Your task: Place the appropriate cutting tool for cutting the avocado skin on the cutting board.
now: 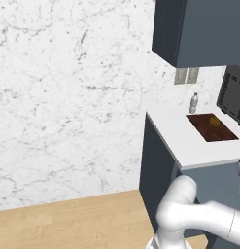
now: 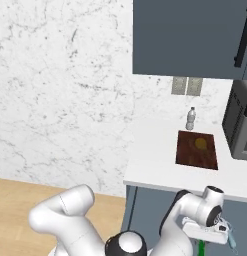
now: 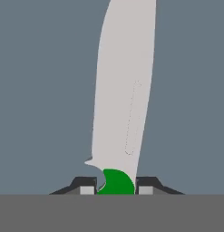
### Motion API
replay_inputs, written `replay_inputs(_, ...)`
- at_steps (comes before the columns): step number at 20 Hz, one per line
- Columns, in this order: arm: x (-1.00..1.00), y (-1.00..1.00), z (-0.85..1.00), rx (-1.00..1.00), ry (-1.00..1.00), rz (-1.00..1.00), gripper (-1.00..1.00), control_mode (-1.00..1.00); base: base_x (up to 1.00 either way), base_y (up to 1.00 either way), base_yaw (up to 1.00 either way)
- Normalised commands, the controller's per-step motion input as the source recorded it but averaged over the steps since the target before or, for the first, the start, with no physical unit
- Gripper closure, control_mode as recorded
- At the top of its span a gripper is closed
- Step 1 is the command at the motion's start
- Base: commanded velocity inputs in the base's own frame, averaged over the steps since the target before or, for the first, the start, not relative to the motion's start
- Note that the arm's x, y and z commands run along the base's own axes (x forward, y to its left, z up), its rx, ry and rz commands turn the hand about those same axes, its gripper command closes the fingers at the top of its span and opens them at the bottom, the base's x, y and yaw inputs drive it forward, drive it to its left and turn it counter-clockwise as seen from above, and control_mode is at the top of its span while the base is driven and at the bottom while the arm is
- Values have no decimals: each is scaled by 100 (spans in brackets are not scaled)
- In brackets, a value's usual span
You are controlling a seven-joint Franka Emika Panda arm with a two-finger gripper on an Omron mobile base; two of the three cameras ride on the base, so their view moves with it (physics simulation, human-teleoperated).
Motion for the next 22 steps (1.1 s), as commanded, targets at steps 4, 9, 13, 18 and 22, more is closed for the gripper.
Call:
replay_inputs(4, -6, 36, 9, 0, -5, 10, 100, -100, 0, 0, 0)
replay_inputs(9, -14, 5, 56, -4, -19, 15, 100, -100, 0, 0, 0)
replay_inputs(13, -32, 2, 51, 0, -10, 27, 100, -100, 0, 0, 0)
replay_inputs(18, -43, 1, 81, 0, -3, 34, 100, -100, 0, 0, 0)
replay_inputs(22, -31, 0, 100, 0, -4, 32, 100, -100, 0, 0, 0)
